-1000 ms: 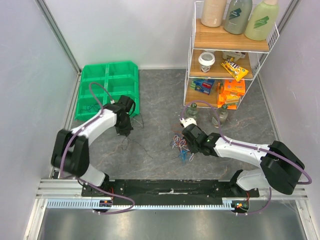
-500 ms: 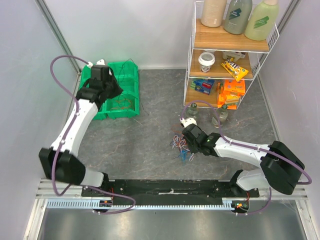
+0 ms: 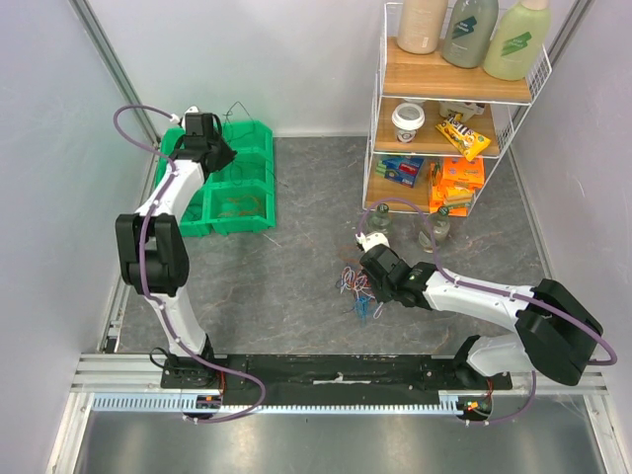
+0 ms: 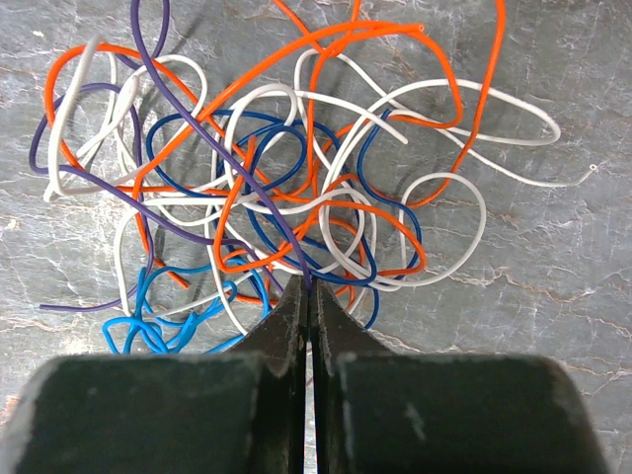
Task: Untangle the cables
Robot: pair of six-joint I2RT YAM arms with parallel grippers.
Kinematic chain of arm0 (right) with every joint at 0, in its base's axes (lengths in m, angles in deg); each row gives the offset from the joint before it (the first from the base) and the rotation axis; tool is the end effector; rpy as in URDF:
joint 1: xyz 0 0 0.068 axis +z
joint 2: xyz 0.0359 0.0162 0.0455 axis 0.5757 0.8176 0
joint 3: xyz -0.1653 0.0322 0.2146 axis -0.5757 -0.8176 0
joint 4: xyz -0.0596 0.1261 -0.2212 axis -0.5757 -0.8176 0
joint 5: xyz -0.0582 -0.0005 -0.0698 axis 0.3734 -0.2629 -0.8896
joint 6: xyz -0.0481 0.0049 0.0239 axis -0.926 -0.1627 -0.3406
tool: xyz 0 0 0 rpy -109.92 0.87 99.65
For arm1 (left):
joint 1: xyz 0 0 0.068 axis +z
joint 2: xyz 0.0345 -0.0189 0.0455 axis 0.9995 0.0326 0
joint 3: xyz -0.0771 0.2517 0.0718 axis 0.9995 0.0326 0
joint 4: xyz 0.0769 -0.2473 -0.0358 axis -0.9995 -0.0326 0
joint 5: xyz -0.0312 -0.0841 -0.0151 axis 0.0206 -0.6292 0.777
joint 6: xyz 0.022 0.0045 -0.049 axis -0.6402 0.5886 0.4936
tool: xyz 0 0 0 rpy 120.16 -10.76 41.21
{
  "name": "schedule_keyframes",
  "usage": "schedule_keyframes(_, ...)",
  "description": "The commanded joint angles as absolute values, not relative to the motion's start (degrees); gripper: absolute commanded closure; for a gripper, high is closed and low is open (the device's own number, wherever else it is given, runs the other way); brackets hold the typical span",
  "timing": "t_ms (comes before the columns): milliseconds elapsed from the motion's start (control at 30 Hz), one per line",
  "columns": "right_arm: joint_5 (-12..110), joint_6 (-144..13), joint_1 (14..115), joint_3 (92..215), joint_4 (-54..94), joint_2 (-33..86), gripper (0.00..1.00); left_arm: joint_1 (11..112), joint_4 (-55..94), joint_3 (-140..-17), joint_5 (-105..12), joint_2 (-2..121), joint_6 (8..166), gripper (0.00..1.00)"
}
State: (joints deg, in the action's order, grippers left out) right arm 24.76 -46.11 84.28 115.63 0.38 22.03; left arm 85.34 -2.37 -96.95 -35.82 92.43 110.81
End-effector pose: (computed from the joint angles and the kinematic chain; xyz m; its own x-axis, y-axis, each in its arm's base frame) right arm 0.1664 0.1764 0.1704 -0.7765 -0.2582 -0.5747 -0.3163 0.9487 0.0012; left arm 0.4415 -0.0200 0.2826 -0.4977 -0.5510 -0.6698 -0.3339 0.8345 -0.4383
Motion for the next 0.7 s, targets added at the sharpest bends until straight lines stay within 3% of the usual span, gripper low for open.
schedule_keyframes(0,22.97,-46.03,84.02,116.61,0.55,22.25,1.00,85.58,9.68,-95.87,-29.85,93.71,115.95,0.98)
schedule_keyframes(267,22.97,-46.03,83.93,116.61,0.02,21.37,1.00,85.32,24.90,-92.44,-28.97,99.95,102.96,0.98)
schedule_keyframes(667,23.58,-46.73,83.93,116.79,0.11,21.81,1.00,85.23,17.54,-90.51,-26.51,100.32,89.59,0.98)
